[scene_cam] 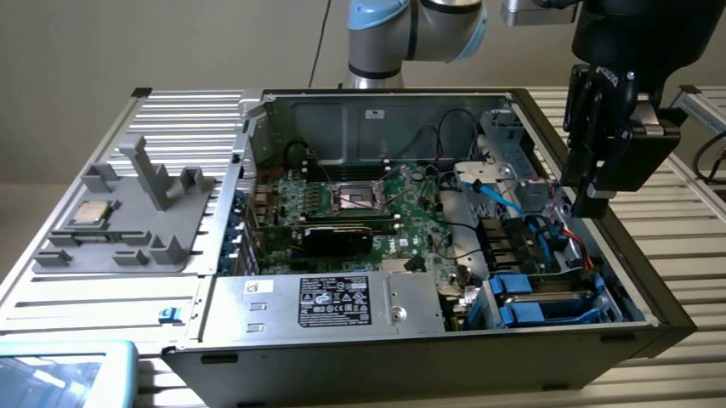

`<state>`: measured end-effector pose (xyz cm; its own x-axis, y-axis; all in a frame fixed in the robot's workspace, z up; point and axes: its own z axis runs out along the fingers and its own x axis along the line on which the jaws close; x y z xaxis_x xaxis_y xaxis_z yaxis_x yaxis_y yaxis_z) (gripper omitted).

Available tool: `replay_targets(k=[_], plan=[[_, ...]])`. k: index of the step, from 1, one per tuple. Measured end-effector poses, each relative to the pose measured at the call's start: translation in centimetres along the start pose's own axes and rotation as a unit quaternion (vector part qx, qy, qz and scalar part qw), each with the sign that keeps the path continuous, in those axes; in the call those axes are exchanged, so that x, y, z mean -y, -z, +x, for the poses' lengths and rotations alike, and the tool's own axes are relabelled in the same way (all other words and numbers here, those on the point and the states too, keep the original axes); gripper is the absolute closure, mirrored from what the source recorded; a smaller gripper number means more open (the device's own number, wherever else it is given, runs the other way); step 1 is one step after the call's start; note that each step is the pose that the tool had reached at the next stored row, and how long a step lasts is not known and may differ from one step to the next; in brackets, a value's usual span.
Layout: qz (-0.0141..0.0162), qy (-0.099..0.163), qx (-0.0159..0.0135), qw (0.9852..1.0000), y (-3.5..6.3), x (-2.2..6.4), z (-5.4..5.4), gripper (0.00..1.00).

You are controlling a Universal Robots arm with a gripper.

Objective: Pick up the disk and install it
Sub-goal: 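Insert the first disk wire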

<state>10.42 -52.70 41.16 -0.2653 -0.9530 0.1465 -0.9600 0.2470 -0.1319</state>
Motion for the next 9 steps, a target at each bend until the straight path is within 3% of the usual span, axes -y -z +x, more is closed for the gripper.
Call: replay_targets(k=[9], plan=[[0.0,0.0,0.0,1.0,0.0,0.0,0.0,0.5]])
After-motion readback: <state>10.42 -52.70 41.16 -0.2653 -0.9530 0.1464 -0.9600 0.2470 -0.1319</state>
